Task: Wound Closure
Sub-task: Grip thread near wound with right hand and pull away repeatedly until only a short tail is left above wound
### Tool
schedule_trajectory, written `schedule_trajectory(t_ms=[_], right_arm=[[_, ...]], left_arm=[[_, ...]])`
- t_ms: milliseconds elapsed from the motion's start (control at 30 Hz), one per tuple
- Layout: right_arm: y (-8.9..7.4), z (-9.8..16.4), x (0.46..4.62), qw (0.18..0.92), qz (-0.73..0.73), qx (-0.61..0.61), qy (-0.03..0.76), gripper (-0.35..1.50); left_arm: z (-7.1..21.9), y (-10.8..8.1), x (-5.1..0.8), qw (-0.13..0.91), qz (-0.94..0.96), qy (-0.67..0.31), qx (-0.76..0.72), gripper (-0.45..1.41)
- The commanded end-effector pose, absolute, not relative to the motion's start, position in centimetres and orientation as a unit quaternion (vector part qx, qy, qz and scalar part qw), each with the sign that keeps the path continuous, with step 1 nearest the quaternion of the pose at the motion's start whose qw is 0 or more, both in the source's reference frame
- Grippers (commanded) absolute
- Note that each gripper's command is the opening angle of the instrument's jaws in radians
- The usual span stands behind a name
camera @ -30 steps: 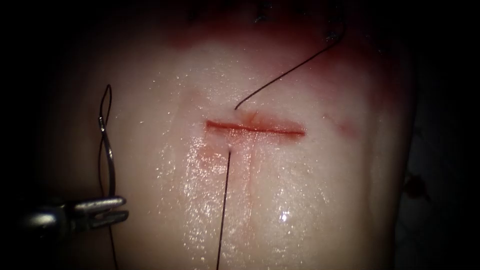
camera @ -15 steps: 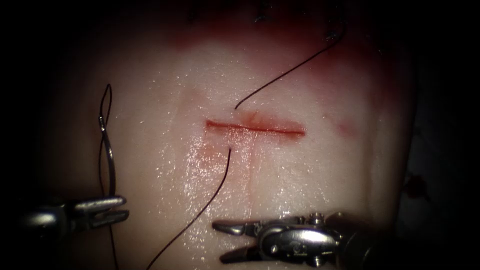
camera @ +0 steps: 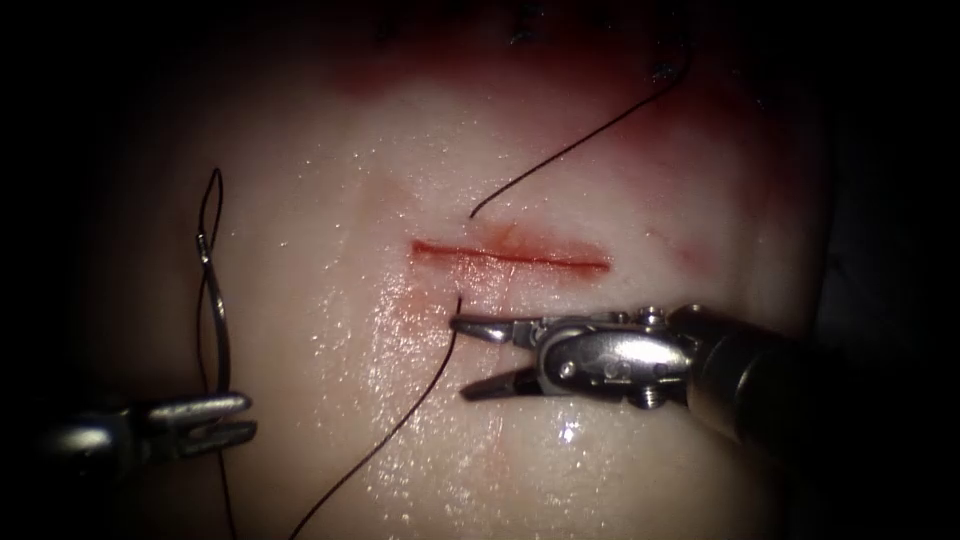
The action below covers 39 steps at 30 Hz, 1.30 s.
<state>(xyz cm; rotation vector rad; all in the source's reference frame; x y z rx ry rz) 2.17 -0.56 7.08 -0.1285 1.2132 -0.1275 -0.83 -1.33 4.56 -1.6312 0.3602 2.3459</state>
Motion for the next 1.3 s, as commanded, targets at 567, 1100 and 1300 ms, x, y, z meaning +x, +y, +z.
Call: schedule_trajectory(t_ms=[567, 1100, 1300], right_arm=[[-0.5, 7.6, 2.32, 0.817, -0.097, -0.044, 0.567, -0.35], [-1.3, 7.2, 2.09, 0.812, -0.122, -0.027, 0.570, -0.35], [-1.8, 7.1, 2.04, 0.810, -0.129, -0.008, 0.573, -0.35]], left_arm=[[4.6, -1.3, -0.83, 0.128, 0.807, 0.123, -0.563, -0.35], [4.6, -1.3, -0.85, 0.129, 0.807, 0.124, -0.563, -0.35], [4.6, -1.3, -0.87, 0.129, 0.807, 0.124, -0.563, -0.35]])
